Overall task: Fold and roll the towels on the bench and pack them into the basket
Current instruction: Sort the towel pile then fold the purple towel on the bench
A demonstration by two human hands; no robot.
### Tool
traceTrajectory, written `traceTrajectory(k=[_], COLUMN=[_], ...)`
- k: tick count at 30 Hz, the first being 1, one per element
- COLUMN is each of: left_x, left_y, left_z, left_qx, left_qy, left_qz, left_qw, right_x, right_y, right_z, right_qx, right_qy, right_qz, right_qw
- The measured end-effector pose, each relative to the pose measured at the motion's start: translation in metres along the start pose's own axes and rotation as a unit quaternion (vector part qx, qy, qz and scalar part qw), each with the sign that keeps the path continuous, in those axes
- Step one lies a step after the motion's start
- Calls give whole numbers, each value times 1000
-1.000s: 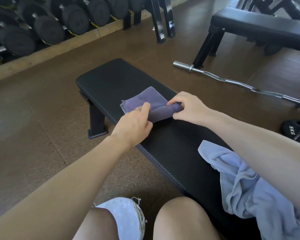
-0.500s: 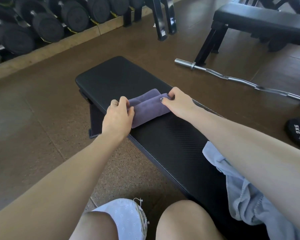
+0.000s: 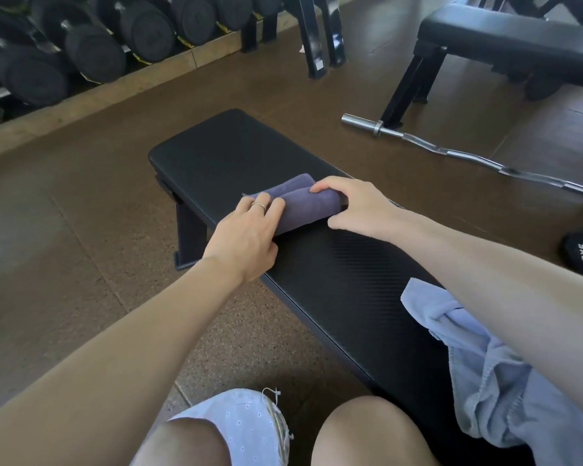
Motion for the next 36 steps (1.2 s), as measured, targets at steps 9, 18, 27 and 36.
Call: traceTrajectory(k=[9,18,27,36], left_x=[-15,-13,31,102], left_y=[13,34,35,26], left_z=[-48,-51,-40,-15], left_qx=[397,343,299,686], left_qy=[-257,-269,-183,-302], left_qz=[-91,-127,-107,-245], left_qw=[876,891,930,615], right_x=[-27,-42,-2,76], right_y=[1,29,45,79], right_z=[-8,-31,-52,-58], right_qx=[-126,21,-159,-331], right_qy=[158,264,348,317], right_qz=[15,77,104,104], right_qw=[979,961,918,883])
Point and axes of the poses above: each hand's wrist, its own x-axis away from the middle knuckle, its own y-axis out of the palm, z = x × y, the point moved 3 cm from there along -x, towards the middle knuckle, and after that the axes turned 14 degrees about -x, right-handed, at the moved point
